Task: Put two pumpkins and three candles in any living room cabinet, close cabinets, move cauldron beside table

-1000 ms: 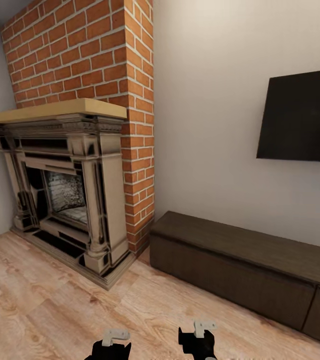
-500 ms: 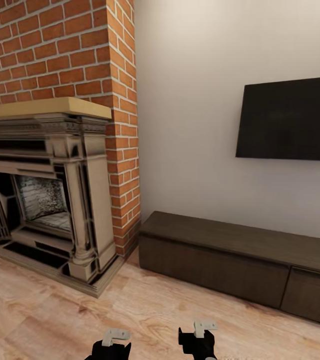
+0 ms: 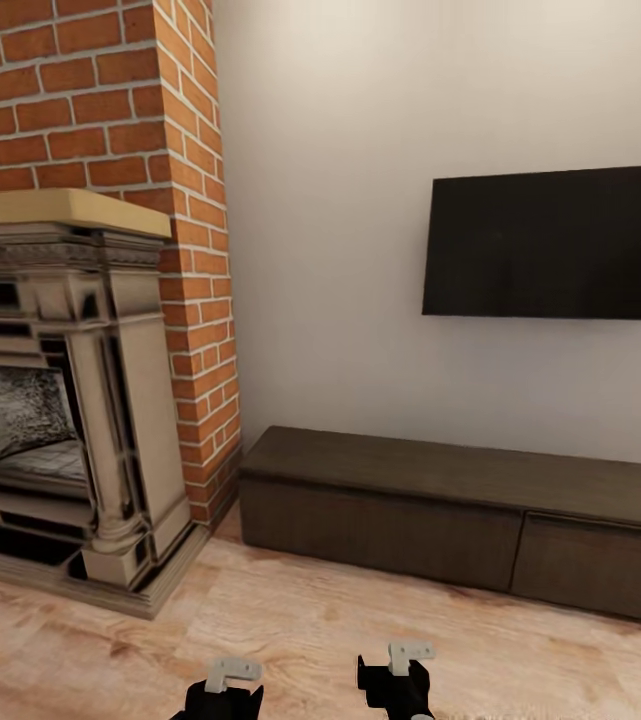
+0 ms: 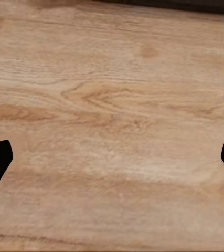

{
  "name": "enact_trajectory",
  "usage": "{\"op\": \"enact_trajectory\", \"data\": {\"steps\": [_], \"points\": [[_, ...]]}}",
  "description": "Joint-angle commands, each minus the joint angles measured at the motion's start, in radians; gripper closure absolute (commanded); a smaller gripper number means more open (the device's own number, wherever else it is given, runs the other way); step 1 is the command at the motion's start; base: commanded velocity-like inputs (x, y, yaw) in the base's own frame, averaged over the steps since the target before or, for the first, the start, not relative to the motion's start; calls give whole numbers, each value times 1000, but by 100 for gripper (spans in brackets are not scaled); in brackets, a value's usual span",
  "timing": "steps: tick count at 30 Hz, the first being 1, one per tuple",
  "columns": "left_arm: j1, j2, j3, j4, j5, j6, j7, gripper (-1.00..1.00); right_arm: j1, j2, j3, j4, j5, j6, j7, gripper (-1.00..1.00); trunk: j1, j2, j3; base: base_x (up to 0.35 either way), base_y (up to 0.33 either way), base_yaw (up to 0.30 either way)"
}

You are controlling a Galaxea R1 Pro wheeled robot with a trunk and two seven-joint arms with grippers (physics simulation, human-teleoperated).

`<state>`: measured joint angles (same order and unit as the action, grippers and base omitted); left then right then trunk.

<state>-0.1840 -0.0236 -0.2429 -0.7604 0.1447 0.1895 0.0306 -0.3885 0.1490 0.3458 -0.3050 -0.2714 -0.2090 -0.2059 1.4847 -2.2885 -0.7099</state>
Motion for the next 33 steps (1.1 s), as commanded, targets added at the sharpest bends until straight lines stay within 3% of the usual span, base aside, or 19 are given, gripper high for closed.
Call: {"op": "enact_trajectory", "data": {"steps": [1, 24, 33], "points": [[0, 1, -2, -2, 10, 5, 3, -100, -1, 0, 9, 1, -10, -4, -5, -100, 0, -1, -1, 0, 0, -291], [0, 1, -1, -2, 7, 5, 3, -100, -1, 0, 9, 1, -9, -5, -6, -100, 0, -1, 9, 1, 1, -291], [0, 1, 1, -1, 7, 5, 3, -100, -1, 5, 13, -1, -7, -4, -9, -100, 0, -1, 12, 137, 118, -224]]}}
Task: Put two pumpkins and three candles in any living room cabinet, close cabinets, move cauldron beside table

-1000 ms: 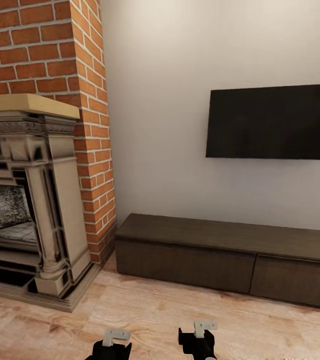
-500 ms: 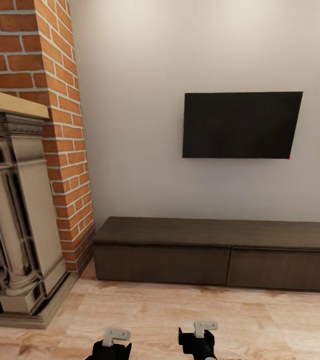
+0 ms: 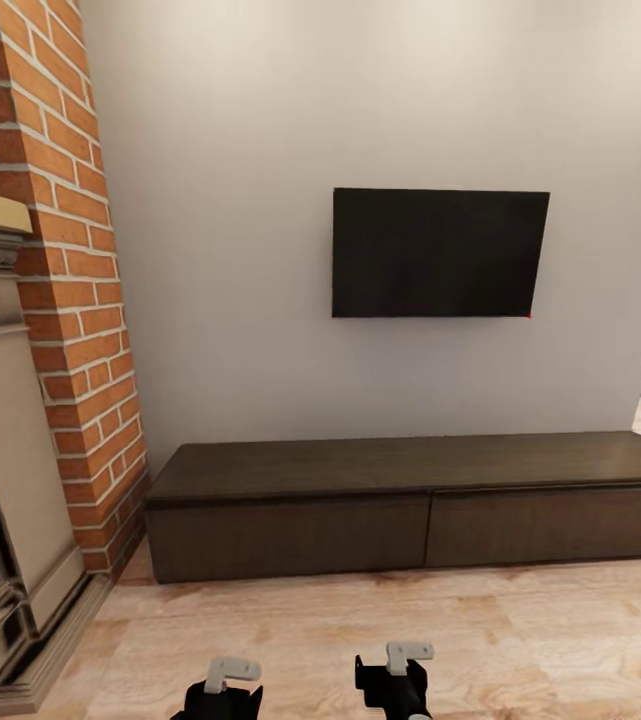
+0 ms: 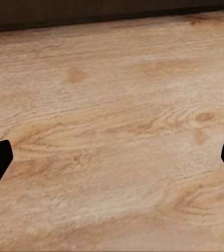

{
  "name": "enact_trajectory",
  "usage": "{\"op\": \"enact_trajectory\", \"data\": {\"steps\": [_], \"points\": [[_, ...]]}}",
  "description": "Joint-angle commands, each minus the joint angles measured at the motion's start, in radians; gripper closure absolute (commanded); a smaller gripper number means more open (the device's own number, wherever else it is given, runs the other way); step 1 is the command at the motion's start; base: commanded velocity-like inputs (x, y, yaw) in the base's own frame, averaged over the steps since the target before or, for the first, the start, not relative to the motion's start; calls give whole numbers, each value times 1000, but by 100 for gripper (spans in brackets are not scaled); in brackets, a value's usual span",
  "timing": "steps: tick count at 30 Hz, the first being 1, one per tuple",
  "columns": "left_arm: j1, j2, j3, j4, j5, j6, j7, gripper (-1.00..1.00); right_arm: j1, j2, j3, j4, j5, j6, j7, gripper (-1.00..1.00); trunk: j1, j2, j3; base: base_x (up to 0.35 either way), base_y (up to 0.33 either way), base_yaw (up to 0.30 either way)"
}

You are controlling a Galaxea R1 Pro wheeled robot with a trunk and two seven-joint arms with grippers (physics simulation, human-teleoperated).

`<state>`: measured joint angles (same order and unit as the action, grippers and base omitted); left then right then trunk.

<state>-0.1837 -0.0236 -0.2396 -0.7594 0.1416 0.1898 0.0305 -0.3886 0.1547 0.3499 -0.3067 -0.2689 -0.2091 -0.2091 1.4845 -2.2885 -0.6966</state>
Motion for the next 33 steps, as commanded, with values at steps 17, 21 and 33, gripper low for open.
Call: {"op": "enact_trajectory", "data": {"steps": [17, 21, 33], "points": [[0, -1, -1, 70, 16, 5, 3, -100, -1, 2, 9, 1, -7, -3, -6, -100, 0, -1, -1, 93, 62, -7], [0, -1, 0, 75, 18, 4, 3, -100, -1, 1, 9, 1, -7, -4, -6, -100, 0, -1, -1, 17, 9, 0], [1, 3, 2, -3, 20, 1, 0, -100, -1, -3, 6, 0, -7, -6, -4, -100, 0, -1, -1, 2, 1, 0]]}}
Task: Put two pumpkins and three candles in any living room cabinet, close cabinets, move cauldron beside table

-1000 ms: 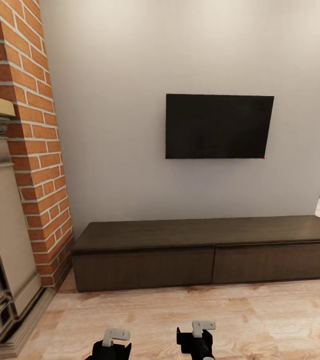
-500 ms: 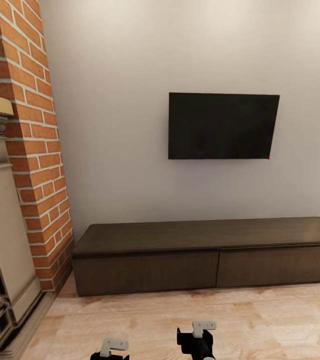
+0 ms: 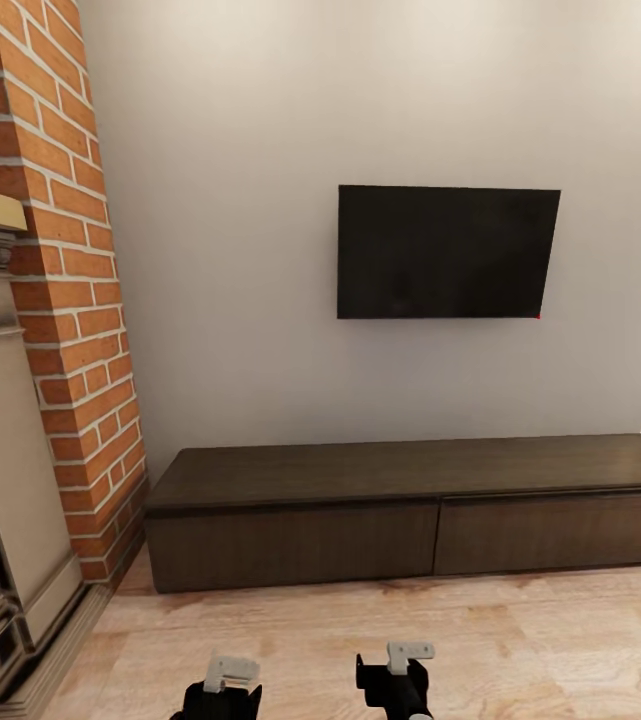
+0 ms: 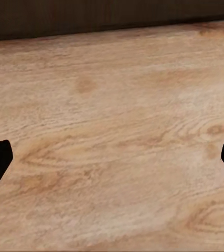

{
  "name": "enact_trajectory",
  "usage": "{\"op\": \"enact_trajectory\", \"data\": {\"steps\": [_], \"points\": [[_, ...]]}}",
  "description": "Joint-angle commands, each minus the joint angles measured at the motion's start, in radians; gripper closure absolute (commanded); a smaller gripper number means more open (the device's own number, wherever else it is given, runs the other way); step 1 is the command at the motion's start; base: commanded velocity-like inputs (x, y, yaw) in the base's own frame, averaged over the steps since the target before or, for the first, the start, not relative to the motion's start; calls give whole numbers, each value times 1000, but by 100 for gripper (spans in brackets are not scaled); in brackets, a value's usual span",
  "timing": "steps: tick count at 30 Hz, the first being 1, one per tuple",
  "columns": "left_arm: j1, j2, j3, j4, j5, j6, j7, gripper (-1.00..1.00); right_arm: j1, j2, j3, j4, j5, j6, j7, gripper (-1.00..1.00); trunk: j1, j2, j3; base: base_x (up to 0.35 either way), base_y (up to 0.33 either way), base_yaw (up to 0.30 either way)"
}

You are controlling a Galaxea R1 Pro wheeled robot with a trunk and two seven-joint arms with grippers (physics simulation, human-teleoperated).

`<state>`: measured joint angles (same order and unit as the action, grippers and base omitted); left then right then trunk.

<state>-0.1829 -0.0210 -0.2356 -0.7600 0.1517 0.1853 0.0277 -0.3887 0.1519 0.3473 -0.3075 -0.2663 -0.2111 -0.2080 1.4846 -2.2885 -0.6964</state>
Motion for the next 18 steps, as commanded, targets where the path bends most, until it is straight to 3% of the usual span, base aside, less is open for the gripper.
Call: {"op": "enact_trajectory", "data": {"steps": [1, 4, 8, 9, 11, 12, 13, 16, 18], "points": [[0, 1, -2, -42, 11, 11, 2, -100, -1, -1, 8, 1, -10, -5, -5, -100, 0, -1, -1, 0, 0, 0], [2, 2, -1, -134, 12, 35, 2, -100, -1, -3, 3, 1, -17, -4, -6, -100, 0, -1, -1, 0, 0, 0], [63, 4, 1, -366, 21, 169, 1, -100, -1, -4, -1, 1, -22, -3, -7, -100, 0, -1, -1, 0, 0, 0], [94, 5, 1, -478, 22, 234, 1, -100, -1, -4, -1, 1, -23, -3, -7, -100, 0, -1, -1, 0, 0, 0], [120, 7, 8, -587, 23, 313, 1, -100, -1, -4, -2, 1, -23, -2, -8, -100, 0, -1, -1, 0, 0, 0], [137, 9, 26, -676, 24, 402, 1, -100, -1, -4, -3, 2, -24, -1, -8, -100, 0, -1, -1, 0, 0, 0], [143, 10, 38, -708, 24, 448, 1, -100, -1, -5, -4, 2, -24, -1, -9, -100, 0, -1, -1, 0, 0, 0], [151, 16, 111, -794, 26, 669, -5, -100, -1, -7, -6, 2, -25, -1, -11, -100, 0, -1, -1, 0, 0, 0], [134, 21, 131, -810, 26, 749, -6, -100, -1, -7, -9, 2, -25, -1, -11, -100, 0, -1, -1, 0, 0, 0]]}}
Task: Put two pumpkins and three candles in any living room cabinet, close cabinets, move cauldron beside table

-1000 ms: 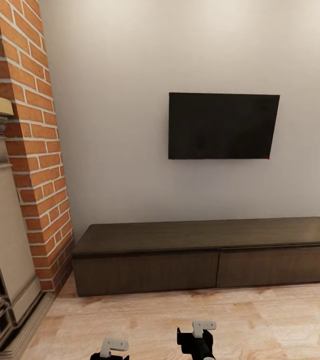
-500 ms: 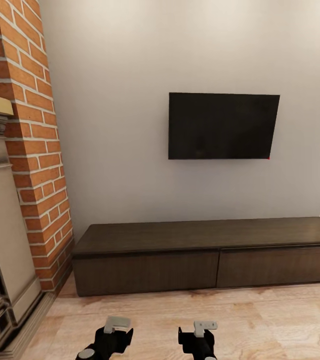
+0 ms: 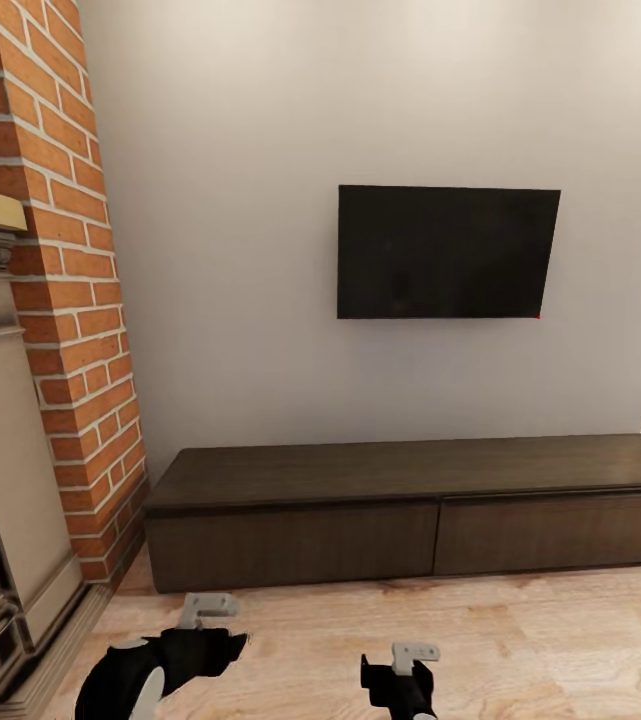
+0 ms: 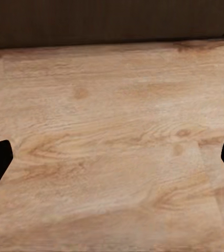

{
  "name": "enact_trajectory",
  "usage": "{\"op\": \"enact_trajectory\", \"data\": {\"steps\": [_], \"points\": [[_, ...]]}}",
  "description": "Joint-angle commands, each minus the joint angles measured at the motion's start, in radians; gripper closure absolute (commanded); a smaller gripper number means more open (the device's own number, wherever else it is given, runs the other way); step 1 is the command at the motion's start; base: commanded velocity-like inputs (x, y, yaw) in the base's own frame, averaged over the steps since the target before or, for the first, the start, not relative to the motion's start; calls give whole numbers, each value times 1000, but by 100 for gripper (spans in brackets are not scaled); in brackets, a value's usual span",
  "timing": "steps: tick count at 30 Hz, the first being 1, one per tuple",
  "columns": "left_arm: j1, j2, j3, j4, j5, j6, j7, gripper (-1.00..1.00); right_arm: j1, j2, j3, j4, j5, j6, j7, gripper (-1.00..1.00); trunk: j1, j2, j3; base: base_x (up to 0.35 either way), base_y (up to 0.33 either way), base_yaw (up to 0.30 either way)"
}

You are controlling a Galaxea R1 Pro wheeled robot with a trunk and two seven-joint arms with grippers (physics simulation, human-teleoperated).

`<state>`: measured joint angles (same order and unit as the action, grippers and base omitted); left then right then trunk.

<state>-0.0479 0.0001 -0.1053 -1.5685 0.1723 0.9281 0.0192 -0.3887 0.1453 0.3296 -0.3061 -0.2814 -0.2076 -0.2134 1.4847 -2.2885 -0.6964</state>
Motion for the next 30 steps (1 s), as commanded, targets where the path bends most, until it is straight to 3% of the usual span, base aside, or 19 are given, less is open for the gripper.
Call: {"op": "enact_trajectory", "data": {"steps": [1, 3, 6, 8, 12, 13, 14, 15, 16, 17, 18, 19, 21, 24, 25, 27, 28, 30], "points": [[-36, 4, 14, -11, 5, 64, 1, -100, -1, 0, 2, 1, -10, -4, -5, -100, 0, -1, -1, 0, 0, 0], [-99, 8, 28, -19, 6, 114, -1, -100, -1, -1, -16, 1, -10, -4, -4, -100, 0, -1, -1, 0, 0, 0], [-181, 10, 36, -25, 9, 119, -2, -100, -1, -2, -57, 0, -10, -5, -3, -100, 0, -1, -1, 0, 0, 0], [-224, 10, 37, -26, 28, 119, -3, -100, -1, -3, -95, -1, -10, -5, -1, -100, 0, -1, -1, 0, 0, 0], [-275, 19, 30, -28, 146, 119, -5, -100, -1, -5, -167, -7, -11, -5, 33, -100, 0, -1, -1, 0, 0, 0], [-286, 39, 29, -28, 211, 119, -9, -100, -1, -5, -202, -11, -11, -5, 64, -100, 0, -1, -1, 0, 0, 0], [-293, 57, 29, -28, 251, 119, -13, -100, -1, -5, -222, -13, -11, -4, 83, -100, 0, -1, -1, 0, 0, 0], [-307, 104, 28, -28, 349, 119, -23, -100, -2, -6, -268, -16, -10, -4, 123, -100, 0, -1, -1, 0, 0, 0], [-311, 132, 27, -28, 406, 119, -31, -100, -2, -6, -292, -17, -10, -4, 144, -100, 0, -1, -1, 0, 0, 0], [-318, 194, 20, -28, 530, 119, -53, -100, -2, -6, -339, -19, -10, -3, 188, -100, 0, -1, -1, 0, 0, 0], [-321, 226, 14, -28, 587, 119, -67, -100, -2, -6, -362, -20, -10, -2, 209, -100, 0, -1, -1, 0, 0, 0], [-324, 283, -4, -28, 678, 119, -97, -100, -3, -7, -407, -21, -11, -2, 253, -100, 0, -1, -1, 0, 0, 0], [-327, 343, -39, -27, 756, 119, -132, -100, -3, -21, -474, -21, -11, 6, 326, -100, 0, -1, -1, 0, 0, 0], [-329, 379, -84, -26, 797, 119, -154, -100, -4, -49, -578, -22, -22, 56, 452, -100, 0, -1, -1, 0, 0, 0], [-330, 387, -104, -26, 799, 119, -159, -100, -4, -62, -627, -23, -29, 91, 531, -100, 0, -1, -1, 0, 0, 0], [-331, 392, -120, -26, 795, 119, -162, -100, -4, -76, -669, -23, -35, 123, 617, -100, 0, -1, -1, 0, 0, 0], [-332, 395, -132, -25, 791, 119, -164, -100, -3, -90, -707, -22, -39, 144, 693, -100, 0, -1, -1, 0, 0, 0], [-332, 398, -146, -25, 787, 119, -167, -100, -3, -105, -754, -21, -42, 159, 766, -100, 0, -1, -1, 0, 0, 0]]}}
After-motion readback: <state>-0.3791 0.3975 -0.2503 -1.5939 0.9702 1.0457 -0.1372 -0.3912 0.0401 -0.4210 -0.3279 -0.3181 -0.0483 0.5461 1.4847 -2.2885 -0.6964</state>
